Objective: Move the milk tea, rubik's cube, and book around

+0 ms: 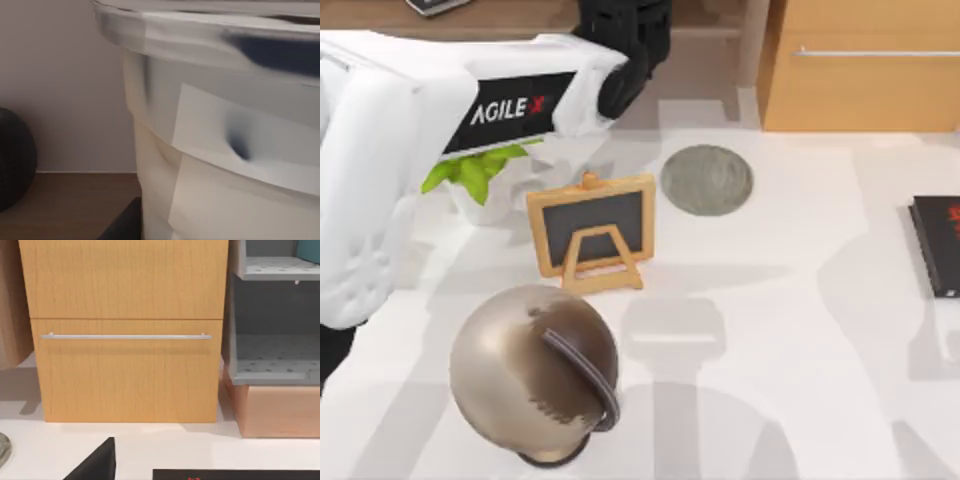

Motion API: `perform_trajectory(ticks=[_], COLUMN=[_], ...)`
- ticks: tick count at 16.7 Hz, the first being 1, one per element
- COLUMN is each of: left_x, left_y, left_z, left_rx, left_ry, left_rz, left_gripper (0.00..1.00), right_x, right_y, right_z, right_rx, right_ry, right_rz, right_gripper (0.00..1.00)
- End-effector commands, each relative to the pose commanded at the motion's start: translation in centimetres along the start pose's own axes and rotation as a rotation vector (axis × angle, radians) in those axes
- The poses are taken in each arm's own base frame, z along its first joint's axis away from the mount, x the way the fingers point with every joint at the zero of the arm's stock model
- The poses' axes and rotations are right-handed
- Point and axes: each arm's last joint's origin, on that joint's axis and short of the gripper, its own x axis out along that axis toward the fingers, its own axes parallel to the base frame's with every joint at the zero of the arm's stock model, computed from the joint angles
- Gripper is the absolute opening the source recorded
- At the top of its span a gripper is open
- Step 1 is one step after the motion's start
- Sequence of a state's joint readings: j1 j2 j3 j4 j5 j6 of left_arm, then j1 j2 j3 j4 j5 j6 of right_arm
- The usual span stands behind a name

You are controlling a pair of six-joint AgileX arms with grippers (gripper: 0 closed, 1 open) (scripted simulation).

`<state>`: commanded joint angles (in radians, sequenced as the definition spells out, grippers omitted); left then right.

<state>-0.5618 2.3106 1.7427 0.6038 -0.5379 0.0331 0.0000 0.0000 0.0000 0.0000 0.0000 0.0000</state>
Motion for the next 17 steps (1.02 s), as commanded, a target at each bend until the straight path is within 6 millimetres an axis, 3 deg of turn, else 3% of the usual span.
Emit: perform_trajectory(ticks=[3,7,12,17], left_x=[-0.2,-2.8,-7.6,-8.3], left_y=[2.1,1.3,-0.7,-1.0], left_z=[-0.9,-2.2,-0.3,0.8], left_rx=[0.056,0.103,0.031,-0.015], left_ry=[0.005,0.039,0.036,0.021], left_rz=[0.064,0.039,-0.033,-0.031], left_gripper=[0.00,0.00,0.00,0.00], right_x=[0.0,0.0,0.0,0.0], right_y=[0.0,0.0,0.0,0.0], right_z=[0.0,0.0,0.0,0.0], right_rx=[0.000,0.000,0.000,0.000], right_ry=[0.000,0.000,0.000,0.000], right_rz=[0.000,0.000,0.000,0.000], right_gripper=[1.00,1.00,1.00,1.00])
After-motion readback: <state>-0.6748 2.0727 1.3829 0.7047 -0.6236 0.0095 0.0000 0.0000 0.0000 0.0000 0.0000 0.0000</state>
